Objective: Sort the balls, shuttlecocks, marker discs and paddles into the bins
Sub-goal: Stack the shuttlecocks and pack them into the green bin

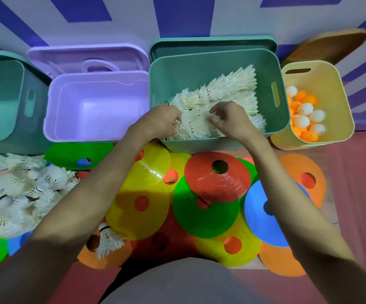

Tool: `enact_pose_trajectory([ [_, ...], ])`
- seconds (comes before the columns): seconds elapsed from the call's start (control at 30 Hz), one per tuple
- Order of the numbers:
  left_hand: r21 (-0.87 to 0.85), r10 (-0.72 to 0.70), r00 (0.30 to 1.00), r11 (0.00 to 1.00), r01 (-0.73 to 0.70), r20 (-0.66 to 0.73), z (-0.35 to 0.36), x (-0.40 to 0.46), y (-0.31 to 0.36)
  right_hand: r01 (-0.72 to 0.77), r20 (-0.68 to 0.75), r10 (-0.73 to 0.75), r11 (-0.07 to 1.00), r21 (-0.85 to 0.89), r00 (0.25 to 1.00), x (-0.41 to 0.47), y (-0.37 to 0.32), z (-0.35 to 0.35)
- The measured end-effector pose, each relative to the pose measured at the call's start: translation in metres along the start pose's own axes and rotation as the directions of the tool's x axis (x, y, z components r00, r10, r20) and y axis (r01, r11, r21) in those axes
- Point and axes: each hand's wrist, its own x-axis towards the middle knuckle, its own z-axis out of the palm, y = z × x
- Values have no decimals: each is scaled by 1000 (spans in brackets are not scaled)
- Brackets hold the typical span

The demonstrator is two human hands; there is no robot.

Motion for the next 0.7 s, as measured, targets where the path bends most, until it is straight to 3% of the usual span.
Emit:
enact_pose_trajectory([
  [0.23,-80,100,971,990,-120,-217,2,-27,-11,10,-46,-14,996,-89,999,-16,-15,4],
  [0.33,-212,111,890,951,-224,-442,11,-51,-25,106,-141,-119,989,-99,983,-40,-32,13],
  [0.43,-303,68,794,902,-307,-604,23,-86,-45,303,-246,-310,951,-70,918,-73,-54,31],
  [0.53,-377,-17,772,880,-291,-636,39,-120,-69,416,-207,-416,908,-48,885,-100,-73,56],
  [0.7,-456,-94,832,867,-202,-546,77,-179,-118,449,-102,-450,893,-39,887,-131,-96,104],
])
